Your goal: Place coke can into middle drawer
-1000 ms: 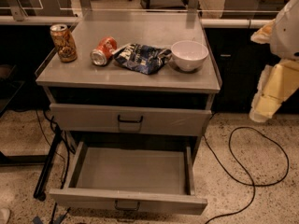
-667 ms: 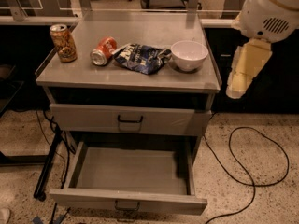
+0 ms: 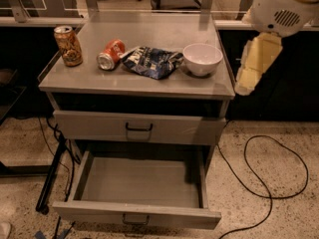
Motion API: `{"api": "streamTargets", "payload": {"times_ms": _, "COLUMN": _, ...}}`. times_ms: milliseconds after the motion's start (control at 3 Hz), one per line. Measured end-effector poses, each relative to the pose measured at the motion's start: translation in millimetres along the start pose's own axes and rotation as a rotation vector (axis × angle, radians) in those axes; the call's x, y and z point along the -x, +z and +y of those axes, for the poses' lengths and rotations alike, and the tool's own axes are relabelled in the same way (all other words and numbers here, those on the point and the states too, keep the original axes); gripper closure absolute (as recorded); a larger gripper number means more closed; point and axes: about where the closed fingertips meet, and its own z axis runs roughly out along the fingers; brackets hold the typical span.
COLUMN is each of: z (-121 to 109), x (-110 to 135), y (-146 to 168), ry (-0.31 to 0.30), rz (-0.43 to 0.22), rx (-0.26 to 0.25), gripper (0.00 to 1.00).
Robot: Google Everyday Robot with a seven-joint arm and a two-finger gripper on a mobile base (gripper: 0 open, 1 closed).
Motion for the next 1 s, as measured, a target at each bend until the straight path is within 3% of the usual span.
{"api": "streamTargets", "payload": {"times_ms": 667, "z": -31.8, "x": 40.6, "y": -4.4, "ry": -0.066, "rz": -0.054, "rx": -0.008, "gripper": 0.00}}
{"api": "streamTargets", "payload": {"times_ms": 1000, "z": -34.9, "x": 44.0, "y": -4.8, "ry": -0.067, "rz": -0.063, "rx": -0.019, "gripper": 0.00}}
